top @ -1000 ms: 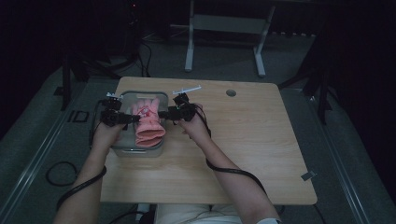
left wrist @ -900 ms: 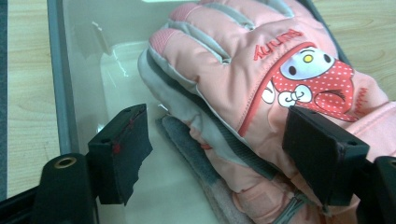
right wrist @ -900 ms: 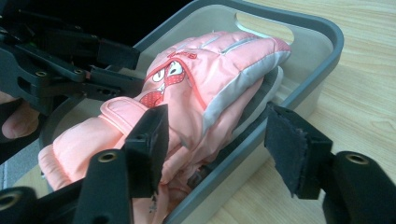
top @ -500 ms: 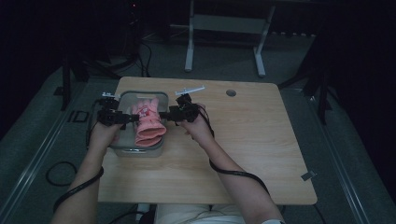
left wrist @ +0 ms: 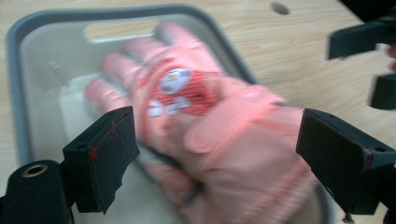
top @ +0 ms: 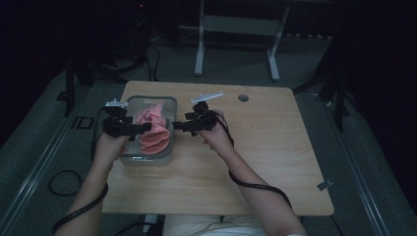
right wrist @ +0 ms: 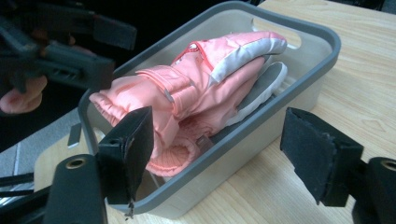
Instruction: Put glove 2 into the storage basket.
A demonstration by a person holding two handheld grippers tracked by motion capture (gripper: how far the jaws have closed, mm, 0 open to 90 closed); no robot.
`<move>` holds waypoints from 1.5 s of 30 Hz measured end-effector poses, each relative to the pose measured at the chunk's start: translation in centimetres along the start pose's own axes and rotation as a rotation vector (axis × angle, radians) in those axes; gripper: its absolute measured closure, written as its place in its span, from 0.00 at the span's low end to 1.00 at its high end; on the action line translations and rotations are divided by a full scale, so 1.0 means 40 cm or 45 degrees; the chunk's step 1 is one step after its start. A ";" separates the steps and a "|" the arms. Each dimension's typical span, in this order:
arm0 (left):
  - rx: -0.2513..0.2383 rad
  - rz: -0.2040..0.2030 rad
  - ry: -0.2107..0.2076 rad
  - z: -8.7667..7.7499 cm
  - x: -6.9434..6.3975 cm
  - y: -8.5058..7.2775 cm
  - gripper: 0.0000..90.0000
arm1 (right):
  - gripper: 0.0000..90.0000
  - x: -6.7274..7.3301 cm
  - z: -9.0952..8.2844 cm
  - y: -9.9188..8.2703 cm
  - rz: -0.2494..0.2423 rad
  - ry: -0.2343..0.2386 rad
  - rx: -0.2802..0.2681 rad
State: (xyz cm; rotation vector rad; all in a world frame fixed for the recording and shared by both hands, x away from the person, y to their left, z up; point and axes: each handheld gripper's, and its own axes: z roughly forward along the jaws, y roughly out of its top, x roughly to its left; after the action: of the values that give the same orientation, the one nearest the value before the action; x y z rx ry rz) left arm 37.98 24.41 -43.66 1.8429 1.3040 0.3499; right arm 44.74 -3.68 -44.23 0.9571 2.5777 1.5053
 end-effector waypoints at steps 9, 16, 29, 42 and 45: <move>-0.085 0.140 -0.053 -0.024 -0.116 0.009 0.13 | 0.24 -0.001 -0.048 -0.026 -0.020 0.009 -0.028; -0.115 0.267 -0.144 -0.022 -0.218 0.001 0.13 | 0.22 -0.013 -0.081 -0.048 -0.068 -0.020 -0.041; -0.080 0.409 -0.257 0.034 -0.349 -0.061 0.13 | 0.20 -0.040 -0.135 -0.116 -0.105 -0.067 -0.021; -0.051 0.478 -0.326 0.095 -0.420 -0.126 0.13 | 0.17 -0.056 -0.171 -0.230 -0.183 -0.058 0.017; -0.059 0.487 -0.355 0.108 -0.432 -0.139 0.13 | 0.17 -0.057 -0.184 -0.253 -0.205 -0.047 0.014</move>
State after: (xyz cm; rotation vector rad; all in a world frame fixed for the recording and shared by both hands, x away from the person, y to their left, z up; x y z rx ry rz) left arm 29.86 7.88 -46.59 2.0159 0.7487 0.3064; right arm 39.36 -14.20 -48.94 0.7497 2.5690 1.4210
